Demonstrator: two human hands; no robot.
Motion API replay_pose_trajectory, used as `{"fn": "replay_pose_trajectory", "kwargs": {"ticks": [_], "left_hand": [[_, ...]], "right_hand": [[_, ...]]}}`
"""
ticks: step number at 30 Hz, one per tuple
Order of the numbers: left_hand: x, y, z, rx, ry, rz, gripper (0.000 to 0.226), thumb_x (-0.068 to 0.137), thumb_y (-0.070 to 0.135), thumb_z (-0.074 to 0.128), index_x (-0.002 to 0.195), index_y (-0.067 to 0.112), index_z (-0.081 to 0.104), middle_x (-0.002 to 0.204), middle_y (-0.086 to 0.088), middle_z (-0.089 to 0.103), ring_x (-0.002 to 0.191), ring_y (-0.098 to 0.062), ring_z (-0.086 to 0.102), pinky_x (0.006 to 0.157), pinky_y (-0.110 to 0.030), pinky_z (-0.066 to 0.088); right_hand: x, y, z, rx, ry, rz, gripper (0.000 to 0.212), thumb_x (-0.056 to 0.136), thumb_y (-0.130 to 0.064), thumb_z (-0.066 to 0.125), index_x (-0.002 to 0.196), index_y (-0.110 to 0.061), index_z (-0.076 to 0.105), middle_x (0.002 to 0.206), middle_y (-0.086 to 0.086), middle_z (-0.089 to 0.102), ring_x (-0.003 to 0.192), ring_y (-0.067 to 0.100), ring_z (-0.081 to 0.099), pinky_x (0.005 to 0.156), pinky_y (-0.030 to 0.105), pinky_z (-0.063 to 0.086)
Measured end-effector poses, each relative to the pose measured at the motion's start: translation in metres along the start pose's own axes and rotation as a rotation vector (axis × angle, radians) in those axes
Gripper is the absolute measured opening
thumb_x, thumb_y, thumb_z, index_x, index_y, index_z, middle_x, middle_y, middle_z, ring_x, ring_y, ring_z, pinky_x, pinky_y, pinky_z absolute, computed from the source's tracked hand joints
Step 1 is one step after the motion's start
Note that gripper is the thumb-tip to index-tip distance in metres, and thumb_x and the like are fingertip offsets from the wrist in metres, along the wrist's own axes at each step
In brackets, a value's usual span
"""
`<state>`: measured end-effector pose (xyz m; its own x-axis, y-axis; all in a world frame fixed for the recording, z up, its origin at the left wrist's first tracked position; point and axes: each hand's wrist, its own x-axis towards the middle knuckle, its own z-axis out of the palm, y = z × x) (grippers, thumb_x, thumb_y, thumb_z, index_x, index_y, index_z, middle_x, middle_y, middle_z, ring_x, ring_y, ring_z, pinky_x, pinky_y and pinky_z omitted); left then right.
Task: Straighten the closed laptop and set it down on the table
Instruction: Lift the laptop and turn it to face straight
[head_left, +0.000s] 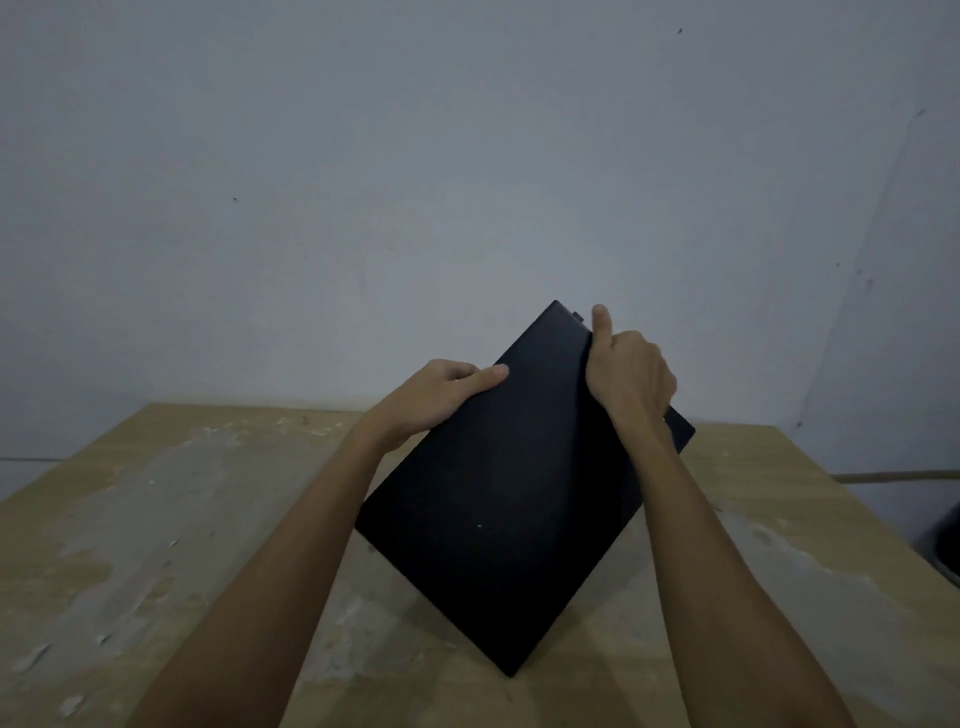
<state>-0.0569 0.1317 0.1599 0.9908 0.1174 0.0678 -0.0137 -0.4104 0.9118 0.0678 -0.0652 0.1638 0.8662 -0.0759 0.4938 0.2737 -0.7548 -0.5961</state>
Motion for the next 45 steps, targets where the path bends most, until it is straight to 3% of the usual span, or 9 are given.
{"fn": "replay_pose_trajectory", "kwargs": {"ticks": [5,11,14,18,24,29,34,40,45], "left_hand": [[-0.009,-0.013,0.008,0.246,0.148,-0.027,0.073,0.092,0.075,0.043,0.092,0.012,0.079,0.091,-0.002,0.081,0.086,-0.022,0.077,0.086,-0.042,0.059],[-0.010,-0.005,0.022,0.722,0.559,0.131,0.065,0.101,0.068,0.027,0.067,0.016,0.047,0.064,0.002,0.058,0.059,-0.018,0.055,0.053,-0.031,0.030],[-0.006,-0.006,0.012,0.829,0.609,0.229,0.069,0.100,0.069,0.028,0.063,0.017,0.052,0.058,0.003,0.058,0.055,-0.020,0.057,0.052,-0.031,0.033],[0.002,-0.009,0.008,0.914,0.586,0.311,0.075,0.095,0.076,0.028,0.061,0.017,0.060,0.055,0.003,0.060,0.052,-0.018,0.058,0.051,-0.031,0.036],[0.004,-0.006,0.004,0.944,0.536,0.371,0.069,0.096,0.073,0.033,0.050,0.022,0.040,0.046,0.004,0.048,0.045,-0.016,0.049,0.049,-0.030,0.031],[0.006,-0.007,0.006,0.950,0.486,0.443,0.071,0.095,0.074,0.033,0.053,0.019,0.047,0.048,0.000,0.054,0.046,-0.020,0.054,0.049,-0.032,0.037],[0.008,0.007,0.005,0.947,0.515,0.408,0.066,0.085,0.082,0.040,0.064,0.025,0.063,0.058,0.005,0.064,0.056,-0.014,0.060,0.057,-0.030,0.040],[-0.007,-0.018,-0.024,0.557,0.880,0.423,0.036,0.085,0.061,0.069,0.098,0.028,0.067,0.102,0.008,0.066,0.091,-0.007,0.063,0.072,-0.028,0.050],[-0.023,-0.053,-0.017,-0.202,0.611,0.238,0.034,0.097,0.044,0.063,0.117,0.016,0.062,0.110,0.001,0.070,0.101,-0.020,0.071,0.073,-0.018,0.058]], "right_hand": [[0.000,0.005,0.000,0.086,-0.007,0.104,0.076,0.102,-0.062,0.018,0.081,-0.004,0.062,0.082,0.009,0.062,0.077,0.031,0.056,0.072,0.038,0.037],[-0.002,0.003,-0.010,0.234,-0.148,0.109,0.067,0.101,-0.064,0.019,0.086,-0.011,0.057,0.081,0.002,0.055,0.085,0.028,0.054,0.077,0.039,0.038],[-0.006,0.006,-0.010,0.327,-0.178,0.026,0.062,0.098,-0.068,0.026,0.089,-0.016,0.057,0.086,0.000,0.062,0.087,0.026,0.063,0.077,0.040,0.047],[-0.021,-0.005,-0.006,0.329,0.053,-0.288,0.041,0.097,-0.055,0.050,0.119,-0.020,0.053,0.114,-0.001,0.059,0.097,0.018,0.059,0.083,0.037,0.048],[-0.042,-0.025,0.013,-0.106,0.087,-0.698,0.044,0.101,-0.044,0.041,0.067,-0.019,0.056,0.068,-0.002,0.065,0.068,0.022,0.059,0.080,0.040,0.040],[-0.036,-0.024,0.011,-0.211,0.117,-0.635,0.065,0.102,-0.047,0.037,0.048,-0.014,0.050,0.042,0.002,0.049,0.041,0.026,0.048,0.051,0.034,0.037],[-0.038,-0.021,0.008,-0.167,0.144,-0.474,0.067,0.105,-0.042,0.036,0.047,-0.013,0.047,0.040,-0.003,0.038,0.039,0.023,0.042,0.050,0.031,0.025],[-0.025,-0.005,-0.002,-0.104,0.175,-0.305,0.068,0.107,-0.041,0.032,0.045,-0.013,0.033,0.041,0.000,0.036,0.039,0.020,0.035,0.047,0.031,0.025],[-0.019,-0.009,-0.005,-0.072,0.219,-0.221,0.069,0.107,-0.041,0.031,0.045,-0.012,0.033,0.042,0.001,0.035,0.040,0.019,0.032,0.050,0.033,0.027]]}}
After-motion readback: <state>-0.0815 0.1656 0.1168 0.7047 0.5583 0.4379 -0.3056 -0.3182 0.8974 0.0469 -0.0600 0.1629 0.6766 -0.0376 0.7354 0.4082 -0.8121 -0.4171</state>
